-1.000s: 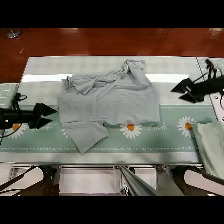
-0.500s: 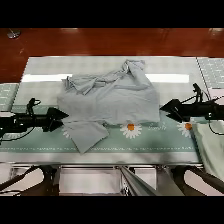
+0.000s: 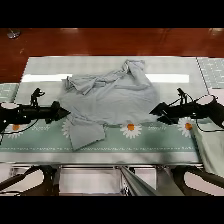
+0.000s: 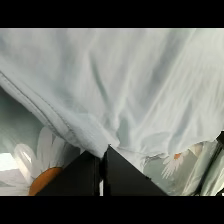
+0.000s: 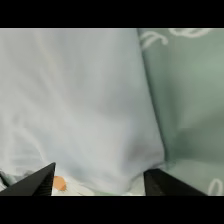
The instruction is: Fold the shirts.
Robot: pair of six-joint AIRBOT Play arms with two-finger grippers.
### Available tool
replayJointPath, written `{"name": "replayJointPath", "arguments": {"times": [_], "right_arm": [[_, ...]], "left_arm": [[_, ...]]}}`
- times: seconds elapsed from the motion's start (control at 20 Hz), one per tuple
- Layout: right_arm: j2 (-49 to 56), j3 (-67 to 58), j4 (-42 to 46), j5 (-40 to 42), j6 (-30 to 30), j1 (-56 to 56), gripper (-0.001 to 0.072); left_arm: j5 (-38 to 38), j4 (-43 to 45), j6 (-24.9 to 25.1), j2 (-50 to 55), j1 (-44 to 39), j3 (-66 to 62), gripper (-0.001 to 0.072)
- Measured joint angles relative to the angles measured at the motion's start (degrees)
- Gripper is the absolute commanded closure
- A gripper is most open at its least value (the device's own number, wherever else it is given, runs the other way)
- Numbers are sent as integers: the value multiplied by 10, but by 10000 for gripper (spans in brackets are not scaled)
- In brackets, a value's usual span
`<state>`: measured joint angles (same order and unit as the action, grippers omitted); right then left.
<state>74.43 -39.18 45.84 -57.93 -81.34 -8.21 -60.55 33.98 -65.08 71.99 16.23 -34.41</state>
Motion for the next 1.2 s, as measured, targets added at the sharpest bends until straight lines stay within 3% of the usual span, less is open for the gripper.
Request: {"name": "replayJointPath", "arguments": {"times": [0.1,0.15,0.2,0.25,0.5,0.65,0.95,1.2], "right_arm": [[14,-10,-9,6,-2,5,101],[20,-16,-12,8,-2,7,142],[26,-22,-13,11,-1,11,346],[34,-27,-10,17,-1,16,686],[52,-77,-11,10,9,46,687],[40,-196,19,-25,1,53,687],[-2,-590,96,-109,-33,57,687],[-113,-763,145,-158,-24,59,687]], "left_arm": [[-3,-1,0,0,-1,-3,687],[-4,-1,0,0,-2,-5,687],[-5,-1,0,0,-2,-5,687],[-4,-1,1,0,-2,-6,687],[-8,-16,7,-5,-2,-23,688],[-14,-76,20,-29,-2,-92,688],[-8,-171,28,-96,-2,-377,689],[-2,-113,3,-163,-2,-603,689]]}}
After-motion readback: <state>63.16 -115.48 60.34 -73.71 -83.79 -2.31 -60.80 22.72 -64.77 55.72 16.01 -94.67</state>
